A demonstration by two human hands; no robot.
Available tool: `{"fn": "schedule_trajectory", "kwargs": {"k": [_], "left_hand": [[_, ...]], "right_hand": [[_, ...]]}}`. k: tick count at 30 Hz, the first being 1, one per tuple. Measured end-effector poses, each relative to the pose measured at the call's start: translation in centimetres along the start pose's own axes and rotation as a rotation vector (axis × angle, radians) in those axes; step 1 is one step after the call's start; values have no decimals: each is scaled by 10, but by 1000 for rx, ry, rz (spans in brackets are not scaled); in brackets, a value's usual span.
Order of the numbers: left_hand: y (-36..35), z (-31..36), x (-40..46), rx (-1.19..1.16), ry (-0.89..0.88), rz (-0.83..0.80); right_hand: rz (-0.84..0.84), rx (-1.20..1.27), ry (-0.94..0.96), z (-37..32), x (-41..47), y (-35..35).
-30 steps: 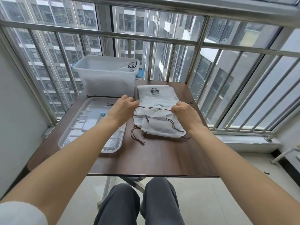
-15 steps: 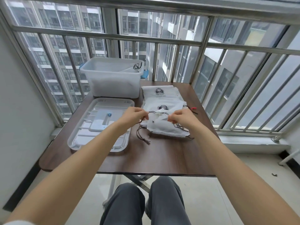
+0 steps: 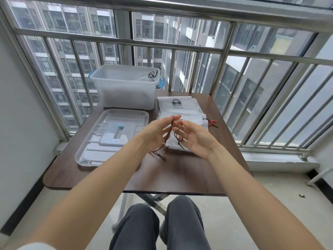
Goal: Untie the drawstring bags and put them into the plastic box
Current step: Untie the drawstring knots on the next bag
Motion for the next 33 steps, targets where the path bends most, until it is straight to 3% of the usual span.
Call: {"fn": "schedule_trajectory", "kwargs": {"k": [10, 13, 15, 17, 19, 22, 25, 28, 33], "left_hand": [[-5, 5, -1, 55, -105, 147], [-5, 7, -2, 100, -126, 173], [-3, 6, -4, 141, -108, 190], [1, 5, -7, 165, -88, 201], [4, 7, -8, 191, -88, 205], [3, 7, -9, 270, -86, 211], [0, 6, -9, 369, -76, 195], [-6, 14, -10, 464, -58, 158], [-15, 36, -10, 640, -232, 230]], "right_hand": [[8, 70, 50, 5, 1, -6], [8, -225, 118, 3, 1, -5], [42, -627, 197, -3, 1, 1], [101, -1011, 356, -12, 1, 4], [121, -1241, 573, -20, 0, 1], [11, -1500, 761, -19, 0, -5], [-129, -1636, 777, -16, 5, -4], [-203, -1615, 777, -17, 7, -5], [-88, -1631, 666, -14, 13, 0]]}}
Point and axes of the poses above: each hand's wrist, its own x-axis towards the middle knuckle, its own y-axis out of the back of the hand, z = x × y, the point moved 4 cm from there along x, towards the middle knuckle, and after that the axes turned 7 degrees about y, right-handed, at the moved point
